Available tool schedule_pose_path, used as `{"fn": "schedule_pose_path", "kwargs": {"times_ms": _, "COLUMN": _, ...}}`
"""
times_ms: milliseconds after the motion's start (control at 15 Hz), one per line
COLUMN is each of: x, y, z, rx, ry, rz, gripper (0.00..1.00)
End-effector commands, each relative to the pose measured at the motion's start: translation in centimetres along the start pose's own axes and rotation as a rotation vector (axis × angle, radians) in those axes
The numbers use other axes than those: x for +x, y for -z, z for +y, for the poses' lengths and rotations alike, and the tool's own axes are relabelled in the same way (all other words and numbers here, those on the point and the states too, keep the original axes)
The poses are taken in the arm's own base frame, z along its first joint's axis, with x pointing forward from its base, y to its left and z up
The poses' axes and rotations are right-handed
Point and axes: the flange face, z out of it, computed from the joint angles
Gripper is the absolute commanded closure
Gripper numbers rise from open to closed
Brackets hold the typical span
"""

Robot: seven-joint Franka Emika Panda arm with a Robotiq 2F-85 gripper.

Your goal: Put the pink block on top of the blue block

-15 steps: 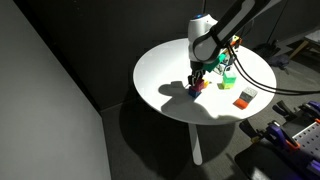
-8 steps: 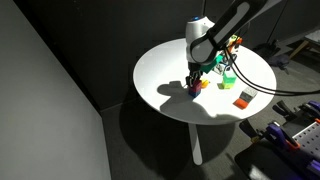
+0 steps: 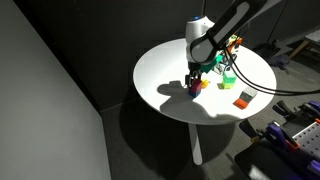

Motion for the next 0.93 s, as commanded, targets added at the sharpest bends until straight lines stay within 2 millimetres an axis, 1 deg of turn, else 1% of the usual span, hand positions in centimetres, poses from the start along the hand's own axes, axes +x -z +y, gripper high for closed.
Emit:
{"fn": "schedule_pose_path", "kwargs": {"times_ms": 0, "x": 0.0, "y": 1.3, "z": 0.6, "rx": 0.000, "ry": -0.001, "rz": 0.014, "gripper": 0.00}}
{"fn": "schedule_pose_path", "kwargs": {"times_ms": 133, "x": -0.1, "y": 1.7, "z": 0.9, "rx": 0.002, "ry": -0.013, "rz": 0.017, "gripper": 0.00}}
{"fn": "schedule_pose_path", "kwargs": {"times_ms": 400, "x": -0.3, "y": 3.3, "z": 1.5, "rx": 0.028, "ry": -0.038, "rz": 0.041, "gripper": 0.00}}
{"fn": "schedule_pose_path", "kwargs": {"times_ms": 867, "x": -0.8, "y": 6.1, "z": 1.9, "rx": 0.097, "ry": -0.066, "rz": 0.083, "gripper": 0.00}}
